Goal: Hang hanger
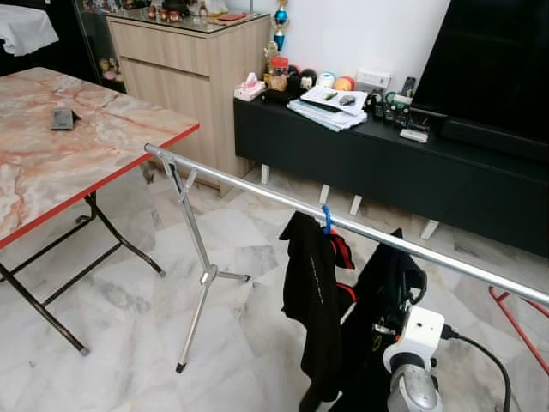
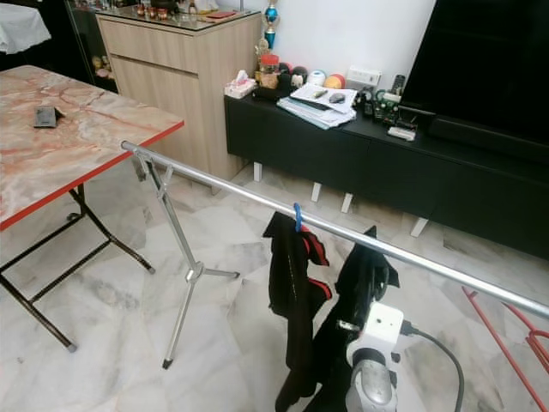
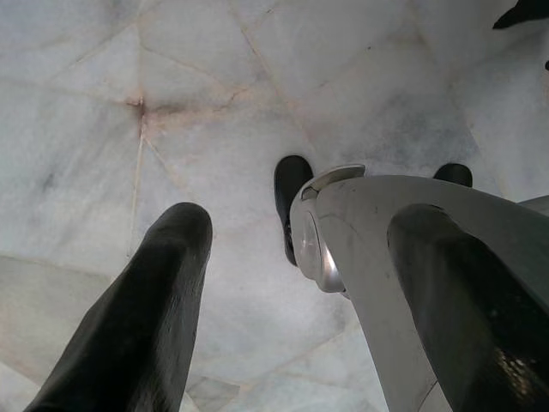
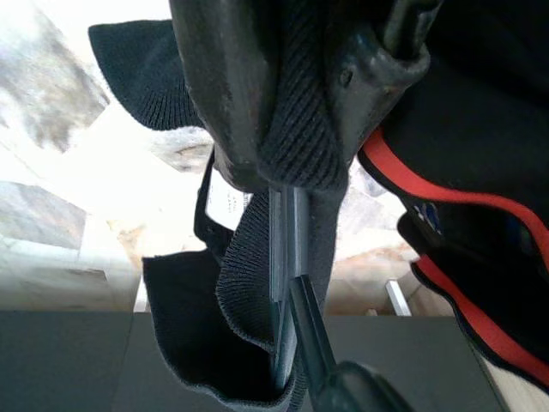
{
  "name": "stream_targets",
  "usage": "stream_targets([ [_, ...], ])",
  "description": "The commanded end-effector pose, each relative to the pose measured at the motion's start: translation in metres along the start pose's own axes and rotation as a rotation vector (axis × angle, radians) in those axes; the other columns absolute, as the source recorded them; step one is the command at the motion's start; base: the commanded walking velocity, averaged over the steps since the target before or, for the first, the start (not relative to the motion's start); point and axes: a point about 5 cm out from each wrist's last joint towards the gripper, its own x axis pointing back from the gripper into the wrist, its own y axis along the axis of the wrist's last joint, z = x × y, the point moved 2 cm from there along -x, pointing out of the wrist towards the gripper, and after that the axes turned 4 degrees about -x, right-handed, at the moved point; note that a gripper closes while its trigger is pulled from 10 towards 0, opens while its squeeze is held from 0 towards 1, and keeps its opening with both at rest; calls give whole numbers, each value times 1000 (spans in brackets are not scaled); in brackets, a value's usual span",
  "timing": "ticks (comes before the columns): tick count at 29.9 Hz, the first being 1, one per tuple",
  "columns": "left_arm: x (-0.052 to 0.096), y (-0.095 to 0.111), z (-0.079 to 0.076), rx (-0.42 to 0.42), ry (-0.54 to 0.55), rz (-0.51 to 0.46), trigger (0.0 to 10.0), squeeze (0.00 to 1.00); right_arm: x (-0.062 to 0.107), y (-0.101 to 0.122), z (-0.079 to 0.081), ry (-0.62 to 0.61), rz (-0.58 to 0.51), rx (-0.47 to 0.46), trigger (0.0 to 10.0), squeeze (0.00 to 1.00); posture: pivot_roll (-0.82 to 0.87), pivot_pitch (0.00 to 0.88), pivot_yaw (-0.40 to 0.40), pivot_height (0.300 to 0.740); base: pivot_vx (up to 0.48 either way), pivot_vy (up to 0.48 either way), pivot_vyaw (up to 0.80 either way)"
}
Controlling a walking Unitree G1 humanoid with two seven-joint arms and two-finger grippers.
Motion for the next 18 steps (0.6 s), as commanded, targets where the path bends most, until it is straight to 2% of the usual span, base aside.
stream_targets([
  [1,1,-7,-5,-5,-13,25,10000,0,0,0,0,3,0,21,10000,0,100,40,-78,740,0,0,0],
  [11,1,-6,-5,-2,-16,23,10000,0,2,-5,1,-13,46,-3,10000,0,106,39,-80,740,0,0,0],
  [14,1,-6,-5,-1,-18,23,10000,0,1,-9,-1,-51,79,-48,10000,0,106,40,-81,740,0,0,0],
  [18,1,-6,-5,-1,-18,22,10000,0,0,-9,-2,-57,87,-61,10000,0,106,40,-81,740,0,0,0],
])
